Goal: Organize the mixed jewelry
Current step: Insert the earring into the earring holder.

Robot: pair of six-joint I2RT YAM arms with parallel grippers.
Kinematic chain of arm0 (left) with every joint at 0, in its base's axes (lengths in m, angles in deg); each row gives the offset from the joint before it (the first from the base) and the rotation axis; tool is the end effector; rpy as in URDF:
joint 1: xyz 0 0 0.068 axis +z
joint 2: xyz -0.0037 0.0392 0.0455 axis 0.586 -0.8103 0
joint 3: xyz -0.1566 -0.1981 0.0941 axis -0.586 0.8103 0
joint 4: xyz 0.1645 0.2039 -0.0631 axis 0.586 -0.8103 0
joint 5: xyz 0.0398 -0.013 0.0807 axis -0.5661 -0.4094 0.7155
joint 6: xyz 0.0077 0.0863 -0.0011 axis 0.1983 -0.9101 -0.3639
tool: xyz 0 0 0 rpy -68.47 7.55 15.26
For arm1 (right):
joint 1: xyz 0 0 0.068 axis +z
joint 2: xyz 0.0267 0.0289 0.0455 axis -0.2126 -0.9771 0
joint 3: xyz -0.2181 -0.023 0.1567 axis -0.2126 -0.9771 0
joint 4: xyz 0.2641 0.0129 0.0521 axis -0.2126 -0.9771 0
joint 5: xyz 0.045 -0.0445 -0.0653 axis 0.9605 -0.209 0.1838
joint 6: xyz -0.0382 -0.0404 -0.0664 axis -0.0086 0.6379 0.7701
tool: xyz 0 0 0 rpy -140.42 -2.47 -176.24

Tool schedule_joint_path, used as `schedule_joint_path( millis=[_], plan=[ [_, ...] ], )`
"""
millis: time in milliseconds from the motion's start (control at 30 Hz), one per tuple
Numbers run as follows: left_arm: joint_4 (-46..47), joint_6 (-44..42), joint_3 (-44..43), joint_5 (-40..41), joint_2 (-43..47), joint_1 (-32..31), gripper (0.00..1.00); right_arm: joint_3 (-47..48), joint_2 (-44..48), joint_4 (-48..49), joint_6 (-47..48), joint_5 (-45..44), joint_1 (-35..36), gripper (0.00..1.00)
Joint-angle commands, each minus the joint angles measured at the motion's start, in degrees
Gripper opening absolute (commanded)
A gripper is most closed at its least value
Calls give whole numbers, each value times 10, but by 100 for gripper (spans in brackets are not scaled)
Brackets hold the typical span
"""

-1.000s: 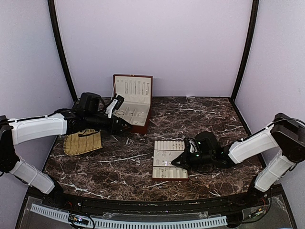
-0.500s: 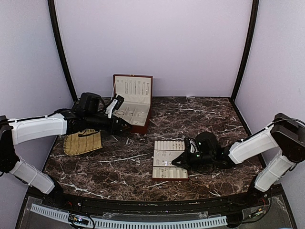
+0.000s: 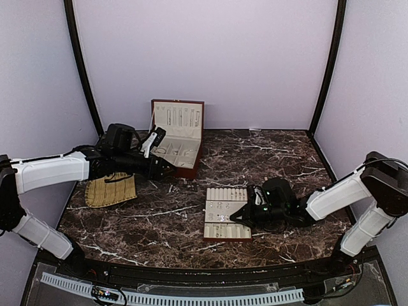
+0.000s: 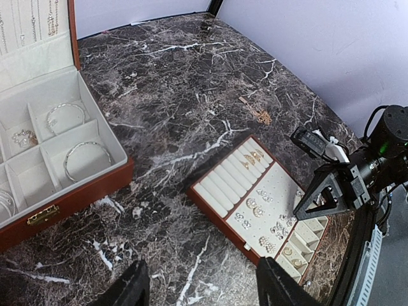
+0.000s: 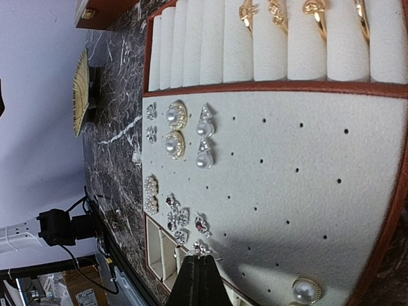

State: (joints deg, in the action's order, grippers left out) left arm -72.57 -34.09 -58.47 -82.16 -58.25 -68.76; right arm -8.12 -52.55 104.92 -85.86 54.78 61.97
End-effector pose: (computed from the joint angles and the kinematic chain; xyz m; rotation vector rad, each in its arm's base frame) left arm 0.2795 -0.2170 0.2398 0.7134 2.0056 -0.8553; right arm 0.1834 0.2494 0.0921 0.1559 2.5426 1.3073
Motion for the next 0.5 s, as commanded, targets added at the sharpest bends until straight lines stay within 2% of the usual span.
schedule_joint_path(
  millis=[0,467],
  plan=[
    [8,-4,9,-7,25,1,60,-13,-1,-8,-6,-29,-5,0],
    [7,-3,11,-7,30,2,60,-16,20,-41,-8,-48,-4,0]
  ],
)
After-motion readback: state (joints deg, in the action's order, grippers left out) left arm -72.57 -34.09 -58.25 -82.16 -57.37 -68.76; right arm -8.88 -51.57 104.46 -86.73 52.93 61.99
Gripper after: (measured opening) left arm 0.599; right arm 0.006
